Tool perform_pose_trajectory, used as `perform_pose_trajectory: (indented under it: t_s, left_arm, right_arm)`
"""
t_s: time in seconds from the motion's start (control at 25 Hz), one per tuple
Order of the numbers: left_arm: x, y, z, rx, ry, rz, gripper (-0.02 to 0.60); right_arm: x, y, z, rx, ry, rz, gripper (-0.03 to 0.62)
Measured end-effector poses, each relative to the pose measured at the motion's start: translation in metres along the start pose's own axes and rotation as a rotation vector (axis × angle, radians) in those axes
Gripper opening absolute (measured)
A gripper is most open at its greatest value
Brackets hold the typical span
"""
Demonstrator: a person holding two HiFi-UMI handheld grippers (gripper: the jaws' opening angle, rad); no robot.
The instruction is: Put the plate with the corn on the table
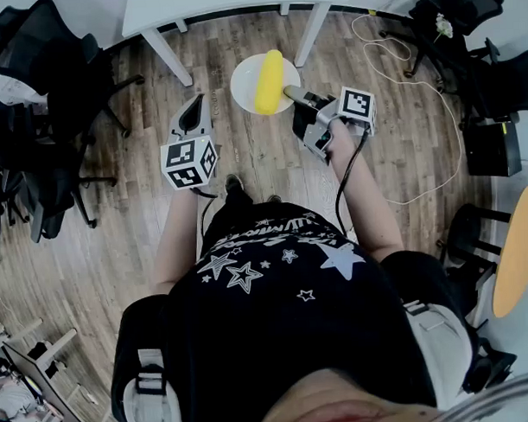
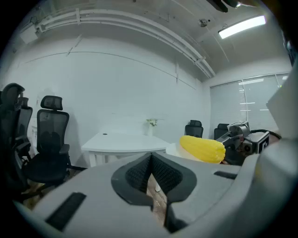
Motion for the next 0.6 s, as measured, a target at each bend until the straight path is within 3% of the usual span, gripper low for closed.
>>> perform_pose_trajectory:
  t_s: [0.6]
  left_arm:
    - [0.0058,-0.0020,0.0014,0.011,-0.005,-0.009,0.006]
  right_arm:
    - [-0.0025,0.0031,0.0078,0.025,-0.008,0.017,0.032]
Point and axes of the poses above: the fingertips, and each gripper's own axes: y forward along the fingers, z to its left, x out of its top, the point moved 1 cm from there along -y, backward along the fingers, and after that the axes turned 12 degrees about y, right-handed, at the moved point
